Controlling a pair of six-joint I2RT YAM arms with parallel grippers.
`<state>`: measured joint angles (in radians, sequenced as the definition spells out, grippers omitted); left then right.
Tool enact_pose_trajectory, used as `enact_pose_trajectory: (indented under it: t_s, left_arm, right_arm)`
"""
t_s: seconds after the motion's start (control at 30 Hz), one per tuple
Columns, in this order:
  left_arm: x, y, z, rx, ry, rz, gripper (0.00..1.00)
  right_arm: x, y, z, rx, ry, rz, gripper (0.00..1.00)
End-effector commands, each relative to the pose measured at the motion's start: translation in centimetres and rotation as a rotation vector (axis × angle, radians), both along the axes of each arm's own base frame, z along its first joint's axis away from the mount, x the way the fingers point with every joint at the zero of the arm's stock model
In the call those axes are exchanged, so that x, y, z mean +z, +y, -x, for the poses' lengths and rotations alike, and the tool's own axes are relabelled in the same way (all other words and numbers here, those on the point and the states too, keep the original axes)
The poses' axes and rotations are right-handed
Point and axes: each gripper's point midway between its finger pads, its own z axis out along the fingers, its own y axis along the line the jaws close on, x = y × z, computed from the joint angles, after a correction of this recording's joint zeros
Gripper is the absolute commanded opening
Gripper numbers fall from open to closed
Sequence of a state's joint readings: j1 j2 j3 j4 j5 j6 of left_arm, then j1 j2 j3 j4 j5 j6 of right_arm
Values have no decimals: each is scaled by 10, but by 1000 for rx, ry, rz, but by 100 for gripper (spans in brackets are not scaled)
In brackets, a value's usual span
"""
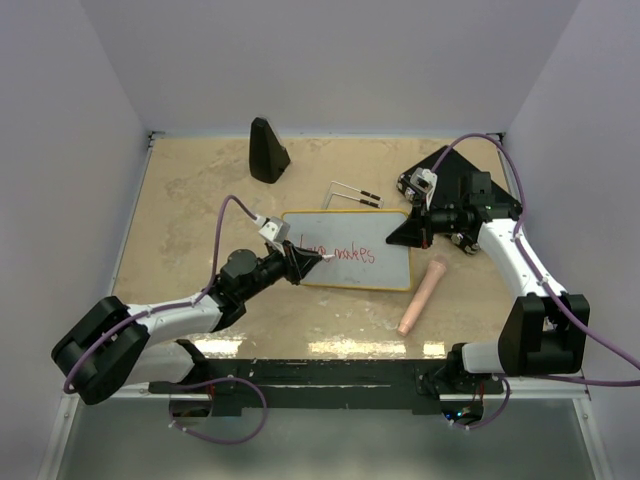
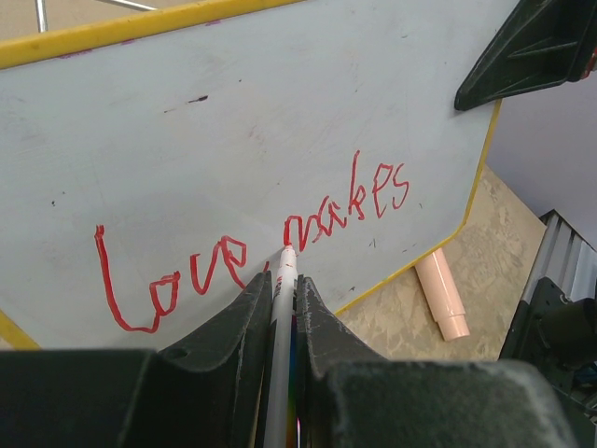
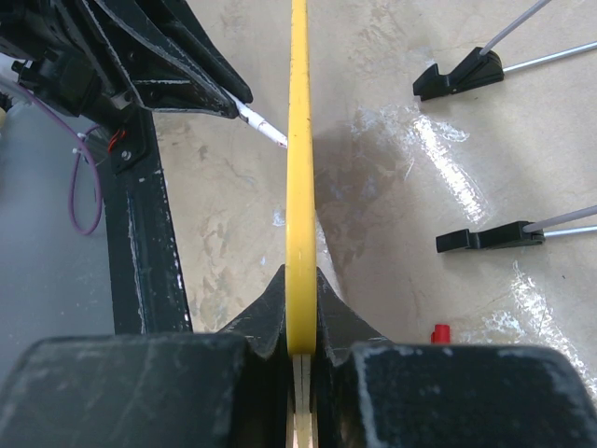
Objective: Write a sentence on the whiteboard
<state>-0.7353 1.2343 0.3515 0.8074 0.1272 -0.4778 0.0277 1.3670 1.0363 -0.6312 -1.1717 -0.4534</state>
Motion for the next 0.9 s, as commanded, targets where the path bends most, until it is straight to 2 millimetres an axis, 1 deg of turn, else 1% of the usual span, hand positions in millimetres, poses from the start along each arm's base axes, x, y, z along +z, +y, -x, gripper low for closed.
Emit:
enact_pose_trajectory:
  t_s: [0.0,0.3,0.43,0.87]
  left_arm:
    - [26,-5,-9,3,-80,42,0]
    - [26,-6,-9,6,-82,42,0]
    - [31,-4,-11,15,-92,49,0]
    - [35,0,-13,36,-105,43,0]
  right_arm:
    - [24,8,4,52,-68,-69,0]
    - [24,9,5,52,-68,-66,0]
    - [24,9,5,53,-68,-66,0]
    - [24,9,5,51,-73,-62,0]
